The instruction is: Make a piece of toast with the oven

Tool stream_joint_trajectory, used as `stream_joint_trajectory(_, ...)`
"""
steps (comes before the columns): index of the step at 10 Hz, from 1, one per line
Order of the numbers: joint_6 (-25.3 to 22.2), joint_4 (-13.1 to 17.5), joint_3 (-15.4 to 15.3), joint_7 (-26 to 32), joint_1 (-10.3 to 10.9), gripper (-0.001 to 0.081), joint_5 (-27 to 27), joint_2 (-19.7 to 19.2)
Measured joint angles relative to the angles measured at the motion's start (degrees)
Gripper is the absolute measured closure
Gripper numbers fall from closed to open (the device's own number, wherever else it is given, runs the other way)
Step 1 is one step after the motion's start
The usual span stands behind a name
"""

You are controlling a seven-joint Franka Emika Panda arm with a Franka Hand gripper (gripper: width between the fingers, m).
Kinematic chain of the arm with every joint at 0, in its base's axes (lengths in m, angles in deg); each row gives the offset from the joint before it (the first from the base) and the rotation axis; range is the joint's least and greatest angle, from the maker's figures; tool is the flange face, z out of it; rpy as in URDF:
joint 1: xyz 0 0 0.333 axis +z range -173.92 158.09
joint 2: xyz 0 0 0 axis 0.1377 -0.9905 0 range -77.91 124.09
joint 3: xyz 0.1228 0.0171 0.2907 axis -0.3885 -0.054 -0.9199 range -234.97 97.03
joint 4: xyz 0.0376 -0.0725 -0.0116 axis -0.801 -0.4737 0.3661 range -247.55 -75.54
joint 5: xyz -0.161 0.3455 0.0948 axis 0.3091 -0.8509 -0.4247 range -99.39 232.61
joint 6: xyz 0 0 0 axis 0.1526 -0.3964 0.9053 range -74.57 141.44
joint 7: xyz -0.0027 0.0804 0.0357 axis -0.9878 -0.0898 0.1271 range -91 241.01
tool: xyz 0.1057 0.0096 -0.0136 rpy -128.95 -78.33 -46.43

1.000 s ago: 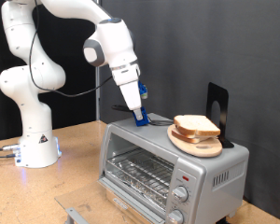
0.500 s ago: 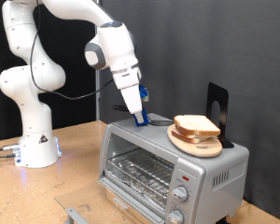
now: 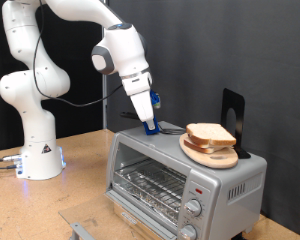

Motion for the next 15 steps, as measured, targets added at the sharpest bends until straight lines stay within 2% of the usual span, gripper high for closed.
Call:
stream_joint_trajectory(1,0.0,0.1,0.0,0.0,0.0,0.0267,0.0,-0.1)
stream_joint_trajectory(2,0.0,0.1,0.0,0.0,0.0,0.0325,-0.1,-0.2)
stream_joint_trajectory(11,0.5,0.4,-0.3,0.0,0.2,0.0318,-0.2,-0.6)
stream_joint_trajectory(12,0.5,0.4,-0.3,0.0,0.2,0.0121,-0.2,-0.6)
stream_joint_trajectory(13,0.5,0.4,-0.3,0.0,0.2,0.0121,-0.2,-0.6)
stream_joint_trajectory(14,0.5,0.4,-0.3,0.0,0.2,0.0019,-0.3,-0.6)
stream_joint_trajectory(15,0.5,0.4,-0.3,0.0,0.2,0.0006,-0.3,-0.6)
